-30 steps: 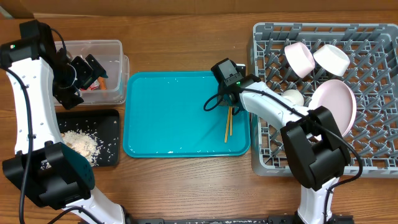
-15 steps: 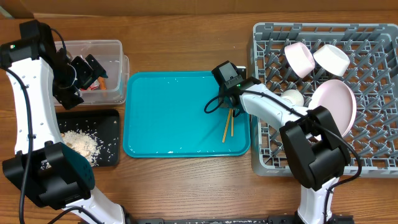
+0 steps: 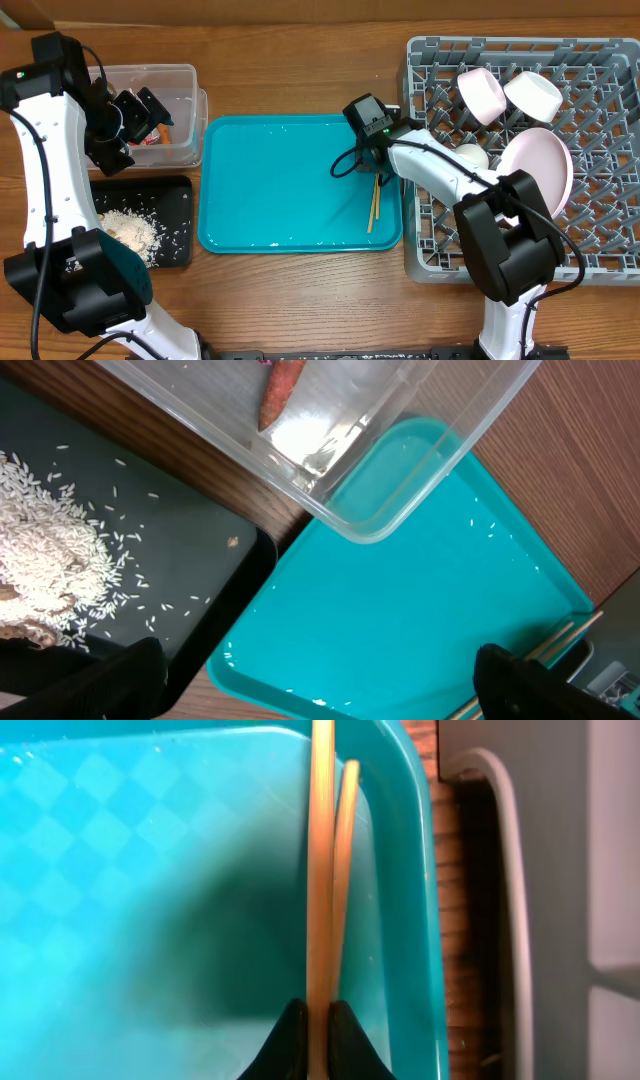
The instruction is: Sort waste into correct bins and load items into the dishwasher
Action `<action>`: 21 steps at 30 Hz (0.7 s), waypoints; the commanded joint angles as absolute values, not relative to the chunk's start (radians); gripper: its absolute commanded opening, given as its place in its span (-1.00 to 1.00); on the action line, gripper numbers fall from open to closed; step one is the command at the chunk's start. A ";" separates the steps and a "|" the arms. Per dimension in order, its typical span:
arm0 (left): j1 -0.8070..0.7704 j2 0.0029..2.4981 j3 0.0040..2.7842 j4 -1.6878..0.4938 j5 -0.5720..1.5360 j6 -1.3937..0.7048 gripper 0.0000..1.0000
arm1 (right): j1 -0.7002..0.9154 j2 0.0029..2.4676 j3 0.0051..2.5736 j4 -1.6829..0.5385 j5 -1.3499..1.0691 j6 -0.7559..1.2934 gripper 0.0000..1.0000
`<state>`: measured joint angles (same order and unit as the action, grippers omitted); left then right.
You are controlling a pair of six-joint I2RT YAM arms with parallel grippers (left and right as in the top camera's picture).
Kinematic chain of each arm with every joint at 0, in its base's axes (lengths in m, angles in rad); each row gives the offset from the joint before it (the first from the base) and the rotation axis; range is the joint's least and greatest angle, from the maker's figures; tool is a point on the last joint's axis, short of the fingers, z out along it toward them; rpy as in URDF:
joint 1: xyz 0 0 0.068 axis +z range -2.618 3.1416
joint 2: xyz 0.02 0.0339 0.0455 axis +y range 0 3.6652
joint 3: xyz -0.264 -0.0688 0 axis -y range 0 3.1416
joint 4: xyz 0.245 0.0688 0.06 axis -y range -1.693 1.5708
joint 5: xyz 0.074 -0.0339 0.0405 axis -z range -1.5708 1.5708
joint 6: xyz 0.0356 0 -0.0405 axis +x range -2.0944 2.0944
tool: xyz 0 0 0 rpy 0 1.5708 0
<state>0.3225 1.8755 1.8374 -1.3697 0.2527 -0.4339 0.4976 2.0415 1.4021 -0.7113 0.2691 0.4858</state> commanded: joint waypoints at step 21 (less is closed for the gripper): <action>0.320 1.852 1.856 -1.372 0.251 -0.411 1.00 | 0.387 1.606 1.442 -0.889 0.189 0.260 -0.92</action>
